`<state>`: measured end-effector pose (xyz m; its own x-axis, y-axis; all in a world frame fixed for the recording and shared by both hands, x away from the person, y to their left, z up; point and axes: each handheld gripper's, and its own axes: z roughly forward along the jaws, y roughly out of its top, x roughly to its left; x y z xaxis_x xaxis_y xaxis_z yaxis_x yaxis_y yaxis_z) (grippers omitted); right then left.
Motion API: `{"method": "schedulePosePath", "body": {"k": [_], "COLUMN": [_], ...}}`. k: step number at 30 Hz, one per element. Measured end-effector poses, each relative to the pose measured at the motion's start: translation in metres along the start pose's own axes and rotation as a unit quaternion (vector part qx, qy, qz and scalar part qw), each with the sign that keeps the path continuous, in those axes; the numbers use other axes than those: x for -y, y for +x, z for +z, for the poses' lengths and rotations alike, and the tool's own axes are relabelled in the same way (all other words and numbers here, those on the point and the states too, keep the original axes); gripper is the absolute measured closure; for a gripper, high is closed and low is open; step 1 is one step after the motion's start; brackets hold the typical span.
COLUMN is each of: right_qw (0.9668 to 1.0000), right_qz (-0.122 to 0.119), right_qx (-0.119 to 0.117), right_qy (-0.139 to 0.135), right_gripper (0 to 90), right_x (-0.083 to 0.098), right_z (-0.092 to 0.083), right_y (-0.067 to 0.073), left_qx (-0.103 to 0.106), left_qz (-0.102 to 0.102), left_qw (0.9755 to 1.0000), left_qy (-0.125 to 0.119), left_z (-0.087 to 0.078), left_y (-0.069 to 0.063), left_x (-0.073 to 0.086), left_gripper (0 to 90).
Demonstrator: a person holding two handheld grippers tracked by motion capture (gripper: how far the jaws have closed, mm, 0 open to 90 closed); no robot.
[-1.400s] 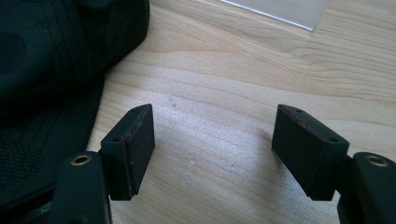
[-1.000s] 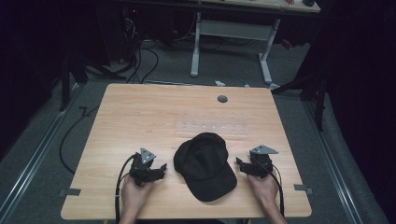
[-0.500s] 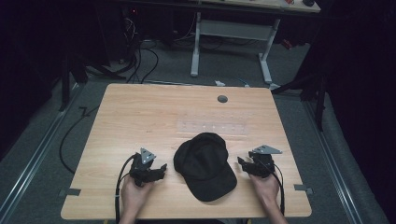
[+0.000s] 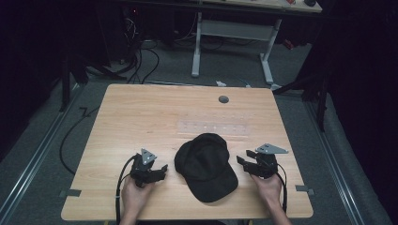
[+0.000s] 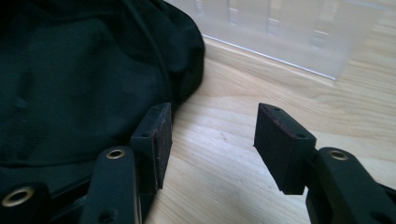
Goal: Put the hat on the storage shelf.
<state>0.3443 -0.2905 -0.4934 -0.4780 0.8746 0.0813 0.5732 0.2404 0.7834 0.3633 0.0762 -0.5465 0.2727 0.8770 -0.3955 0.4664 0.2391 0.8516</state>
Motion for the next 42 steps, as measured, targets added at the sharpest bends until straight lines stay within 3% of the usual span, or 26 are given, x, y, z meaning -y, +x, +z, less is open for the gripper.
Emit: {"method": "schedulePosePath", "body": {"k": [13,21,33,42], "right_qw": [0.9990,0.9981,0.9978,0.9961], "right_qz": [-0.022,-0.023,-0.025,-0.035], "right_qx": [-0.038,-0.057,-0.061,-0.081], "right_qy": [0.006,0.006,0.009,0.008], "right_gripper": [53.7,56.5,59.4,60.3], "right_x": [-0.026,-0.039,-0.051,-0.061], "right_z": [0.011,0.022,0.035,0.048], "right_y": [0.013,0.016,0.018,0.024], "left_qx": [0.000,0.000,0.002,0.000], "left_qz": [0.000,0.000,0.000,0.000], "left_qw": [1.0000,1.0000,1.0000,1.0000], "left_qy": [0.001,0.000,0.001,0.000], "left_z": [0.000,0.000,0.000,0.000], "left_y": [0.000,0.000,0.000,-0.001], "left_x": [0.000,0.000,0.000,0.000], "left_gripper": [25.8,25.8,25.5,25.6]}}
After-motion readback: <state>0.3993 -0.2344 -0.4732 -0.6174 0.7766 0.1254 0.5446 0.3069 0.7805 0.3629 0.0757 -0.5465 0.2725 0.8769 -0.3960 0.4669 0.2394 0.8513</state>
